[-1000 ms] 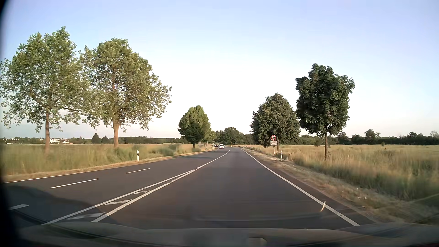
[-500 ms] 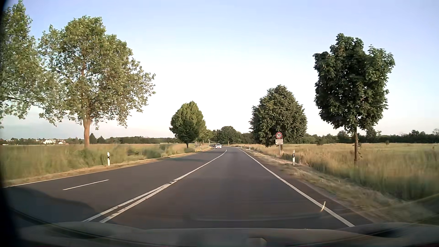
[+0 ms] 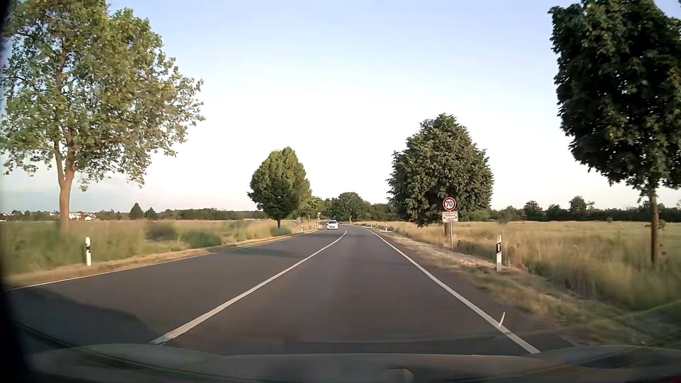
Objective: Follow the waypoints while adhering to traffic rules and regulations
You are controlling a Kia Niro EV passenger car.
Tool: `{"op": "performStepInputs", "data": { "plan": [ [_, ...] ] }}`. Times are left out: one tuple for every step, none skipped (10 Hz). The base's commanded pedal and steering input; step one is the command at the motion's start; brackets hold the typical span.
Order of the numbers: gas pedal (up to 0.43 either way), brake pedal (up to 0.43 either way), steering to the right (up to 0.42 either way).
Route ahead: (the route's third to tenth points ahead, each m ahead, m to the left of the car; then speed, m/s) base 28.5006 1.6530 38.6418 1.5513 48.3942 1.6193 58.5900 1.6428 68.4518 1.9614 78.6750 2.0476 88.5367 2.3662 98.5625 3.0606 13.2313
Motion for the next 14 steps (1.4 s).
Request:
{"op": "performStepInputs", "data": {
  "plan": [
    [0.398,0.030,0.006],
    [0.409,0.024,0.006],
    [0.409,0.030,0.005],
    [0.409,0.030,0.002],
    [0.409,0.030,0.001],
    [0.409,0.030,0.000],
    [0.409,0.024,-0.001],
    [0.409,0.030,-0.002],
    [0.409,0.030,-0.005],
    [0.409,0.024,-0.008],
    [0.409,0.024,-0.008],
    [0.409,0.024,-0.008],
    [0.409,0.024,-0.006],
    [0.409,0.030,-0.004]
  ]
}}
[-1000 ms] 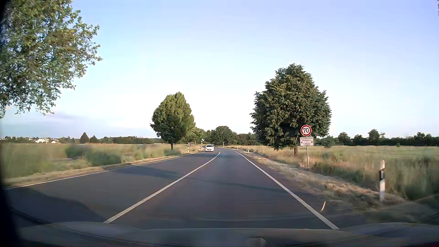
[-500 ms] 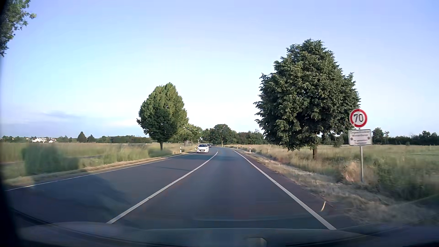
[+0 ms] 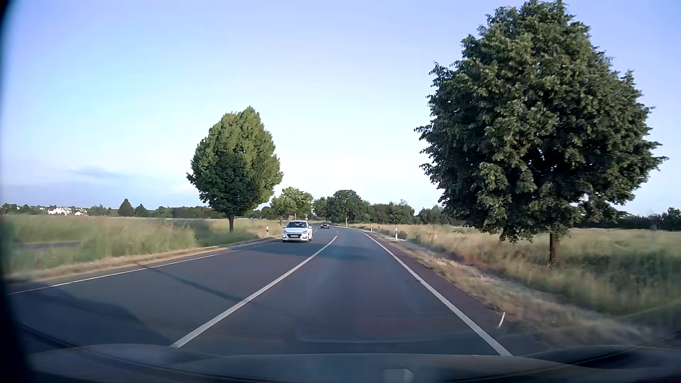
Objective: Follow the waypoints while adhering to traffic rules and regulations
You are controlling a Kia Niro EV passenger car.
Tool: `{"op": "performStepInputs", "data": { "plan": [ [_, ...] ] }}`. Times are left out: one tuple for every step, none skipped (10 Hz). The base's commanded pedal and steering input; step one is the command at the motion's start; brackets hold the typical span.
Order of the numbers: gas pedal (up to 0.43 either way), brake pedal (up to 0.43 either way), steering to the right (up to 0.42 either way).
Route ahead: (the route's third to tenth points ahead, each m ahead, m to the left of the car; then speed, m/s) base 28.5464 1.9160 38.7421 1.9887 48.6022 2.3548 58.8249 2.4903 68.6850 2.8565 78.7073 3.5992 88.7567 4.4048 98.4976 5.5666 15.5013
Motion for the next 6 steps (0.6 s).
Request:
{"op": "performStepInputs", "data": {
  "plan": [
    [0.409,0.030,-0.003],
    [0.409,0.024,-0.003],
    [0.409,0.024,-0.003],
    [0.409,0.030,-0.003],
    [0.409,0.024,-0.004],
    [0.409,0.024,-0.006]
  ]
}}
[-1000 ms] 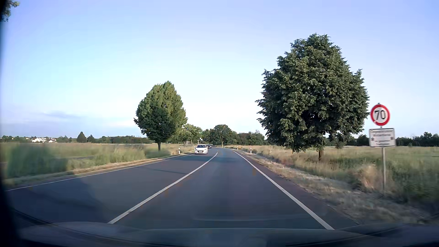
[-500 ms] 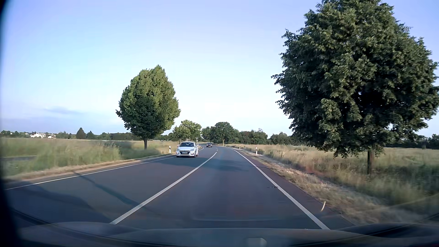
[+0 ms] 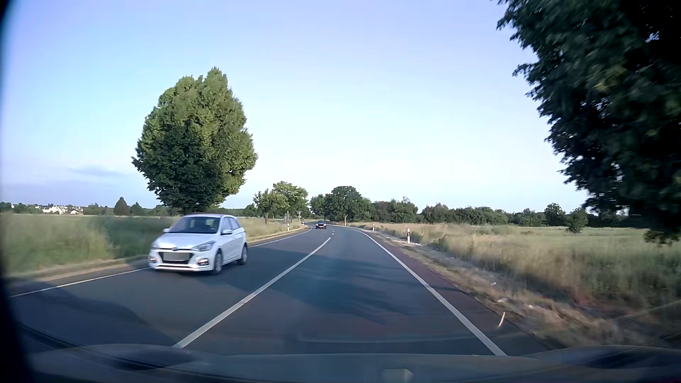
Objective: Follow the waypoints while adhering to traffic rules and regulations
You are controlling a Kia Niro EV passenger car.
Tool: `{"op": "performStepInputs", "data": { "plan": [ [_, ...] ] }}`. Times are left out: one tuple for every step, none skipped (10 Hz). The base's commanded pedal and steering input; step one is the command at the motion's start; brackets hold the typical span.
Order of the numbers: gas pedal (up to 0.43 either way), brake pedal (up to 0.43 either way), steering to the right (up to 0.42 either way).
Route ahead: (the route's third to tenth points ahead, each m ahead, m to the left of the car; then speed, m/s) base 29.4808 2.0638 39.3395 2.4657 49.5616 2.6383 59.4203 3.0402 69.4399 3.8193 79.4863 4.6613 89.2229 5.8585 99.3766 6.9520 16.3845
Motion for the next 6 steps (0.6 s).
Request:
{"op": "performStepInputs", "data": {
  "plan": [
    [0.409,0.024,-0.007],
    [0.409,0.024,-0.008],
    [0.409,0.030,-0.008],
    [0.409,0.024,-0.008],
    [0.409,0.030,-0.008],
    [0.409,0.024,-0.008]
  ]
}}
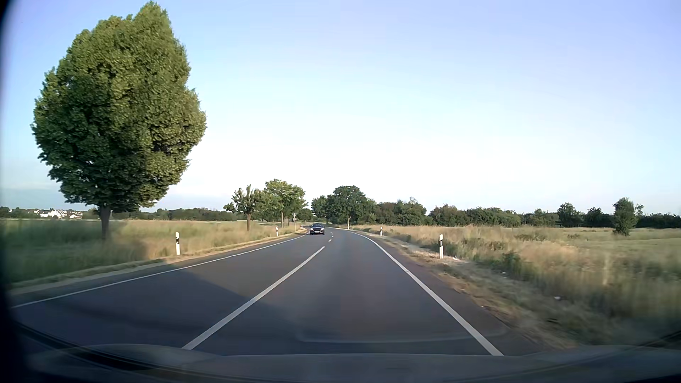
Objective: Follow the waypoints while adhering to traffic rules and regulations
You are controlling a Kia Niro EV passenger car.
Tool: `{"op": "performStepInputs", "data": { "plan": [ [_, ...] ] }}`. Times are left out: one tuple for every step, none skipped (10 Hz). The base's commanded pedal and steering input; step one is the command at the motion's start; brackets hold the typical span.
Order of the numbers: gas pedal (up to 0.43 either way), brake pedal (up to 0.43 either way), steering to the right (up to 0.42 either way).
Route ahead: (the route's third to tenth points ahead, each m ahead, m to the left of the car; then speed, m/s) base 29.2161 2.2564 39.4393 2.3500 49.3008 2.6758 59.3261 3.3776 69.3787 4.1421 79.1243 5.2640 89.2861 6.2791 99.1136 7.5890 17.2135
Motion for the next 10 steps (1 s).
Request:
{"op": "performStepInputs", "data": {
  "plan": [
    [0.409,0.024,-0.008],
    [0.409,0.024,-0.008],
    [0.409,0.030,-0.008],
    [0.409,0.024,-0.008],
    [0.409,0.024,-0.008],
    [0.398,0.024,-0.008],
    [0.378,0.024,-0.008],
    [0.378,0.024,-0.008],
    [0.370,0.024,-0.008],
    [0.370,0.024,-0.008]
  ]
}}
